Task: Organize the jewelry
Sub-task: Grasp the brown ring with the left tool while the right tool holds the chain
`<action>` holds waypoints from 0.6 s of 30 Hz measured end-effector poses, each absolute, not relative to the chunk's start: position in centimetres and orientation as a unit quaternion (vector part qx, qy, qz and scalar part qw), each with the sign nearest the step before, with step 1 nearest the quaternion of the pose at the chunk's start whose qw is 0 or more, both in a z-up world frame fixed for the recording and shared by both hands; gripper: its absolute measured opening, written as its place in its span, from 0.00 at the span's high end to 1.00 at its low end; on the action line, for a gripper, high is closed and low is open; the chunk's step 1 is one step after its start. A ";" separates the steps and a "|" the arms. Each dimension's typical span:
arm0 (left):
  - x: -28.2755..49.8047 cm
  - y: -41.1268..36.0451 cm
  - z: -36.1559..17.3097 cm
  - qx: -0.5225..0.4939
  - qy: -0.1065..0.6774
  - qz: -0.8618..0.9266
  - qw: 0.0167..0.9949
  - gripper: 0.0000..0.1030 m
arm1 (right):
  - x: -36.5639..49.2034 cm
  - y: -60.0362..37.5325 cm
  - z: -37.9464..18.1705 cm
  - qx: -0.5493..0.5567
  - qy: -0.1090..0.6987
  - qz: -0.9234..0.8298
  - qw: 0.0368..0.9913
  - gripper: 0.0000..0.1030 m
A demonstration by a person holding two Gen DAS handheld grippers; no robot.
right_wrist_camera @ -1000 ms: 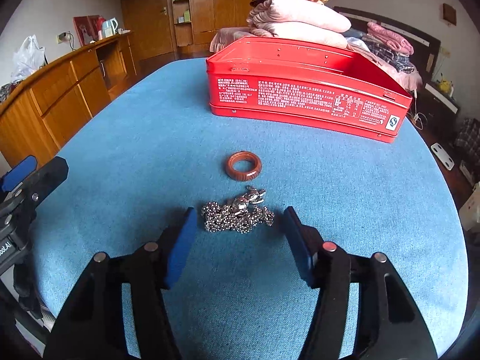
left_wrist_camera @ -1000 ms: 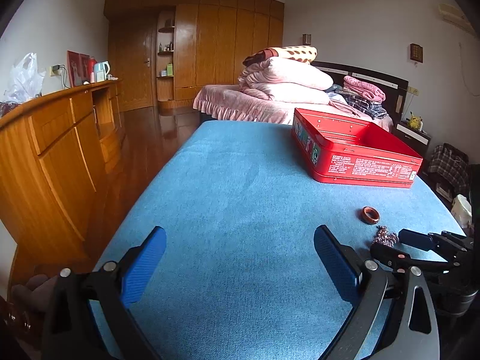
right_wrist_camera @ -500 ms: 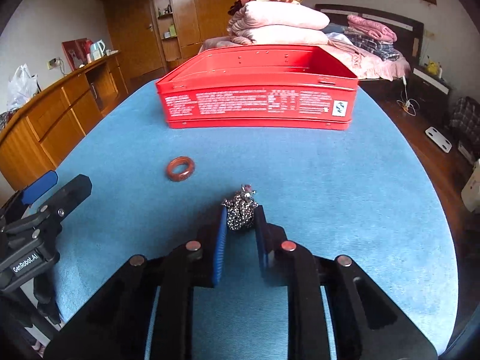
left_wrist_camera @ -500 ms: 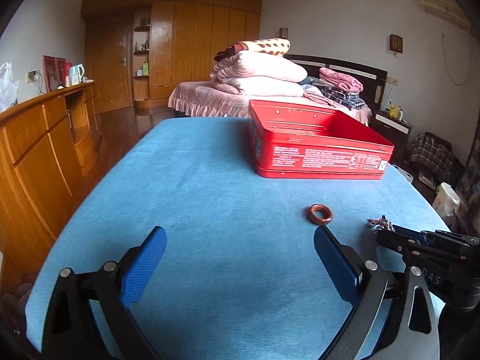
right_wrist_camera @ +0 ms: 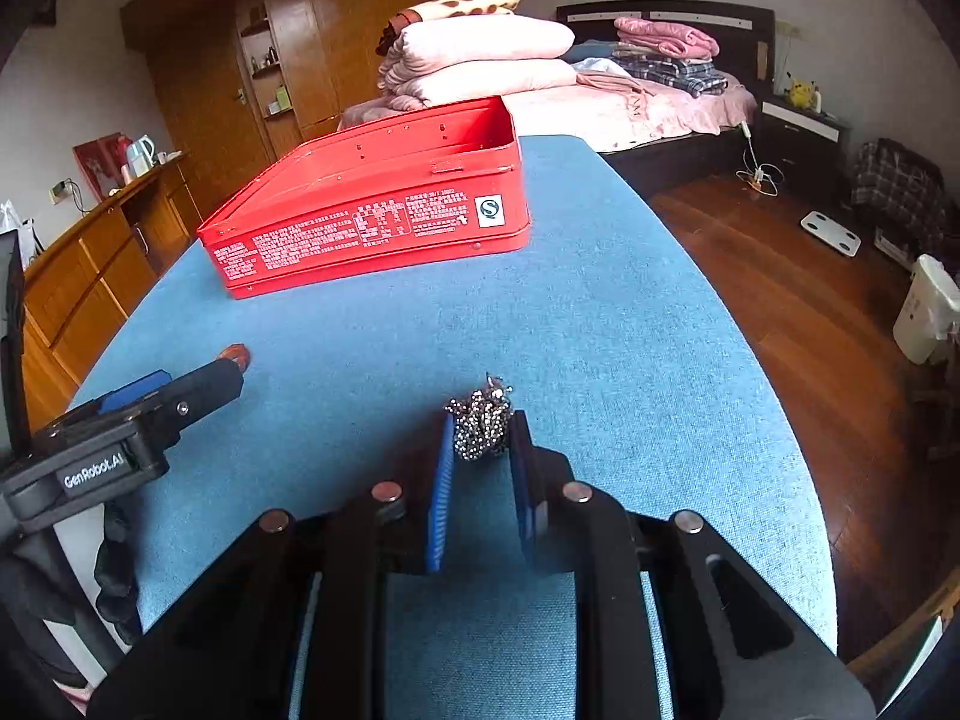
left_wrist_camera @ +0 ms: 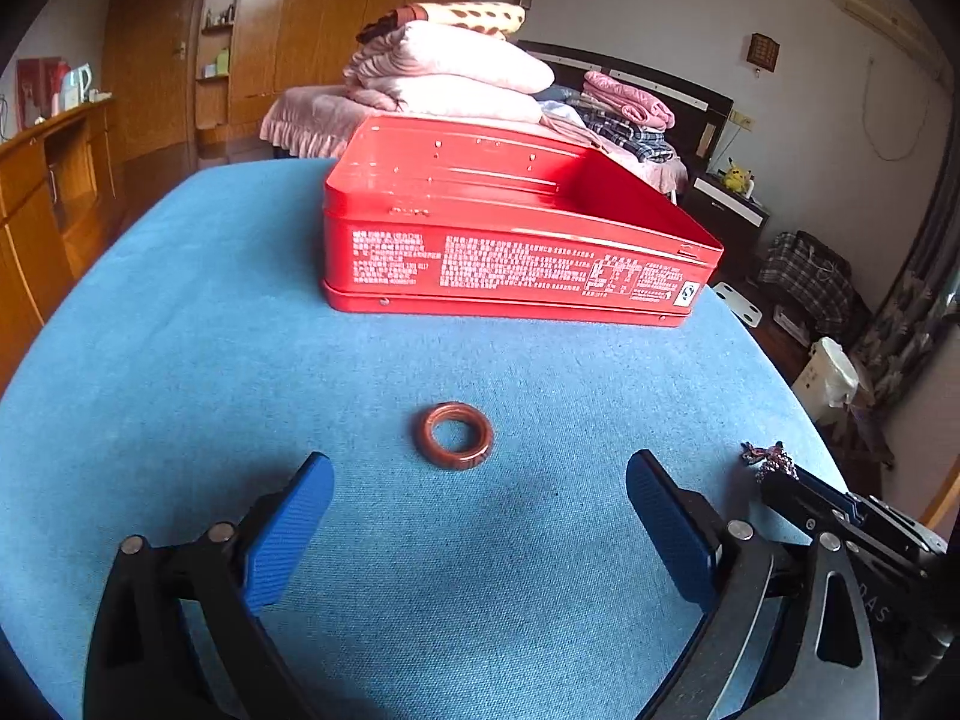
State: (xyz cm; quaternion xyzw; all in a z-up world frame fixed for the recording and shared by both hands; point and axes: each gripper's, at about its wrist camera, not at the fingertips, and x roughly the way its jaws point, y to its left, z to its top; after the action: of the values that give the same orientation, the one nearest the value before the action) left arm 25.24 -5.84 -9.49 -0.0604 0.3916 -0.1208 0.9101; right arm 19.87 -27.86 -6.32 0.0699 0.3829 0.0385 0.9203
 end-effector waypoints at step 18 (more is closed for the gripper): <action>25.1 -5.5 -9.6 -0.062 0.399 -0.119 0.907 0.73 | 20.0 -27.3 -6.5 0.069 0.383 0.042 0.920 0.83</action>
State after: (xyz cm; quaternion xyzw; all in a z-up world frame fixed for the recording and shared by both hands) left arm 25.14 -5.50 -9.60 -0.0620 0.3993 -0.1186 0.9070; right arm 19.97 -27.33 -6.48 0.0686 0.3833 0.0421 0.9201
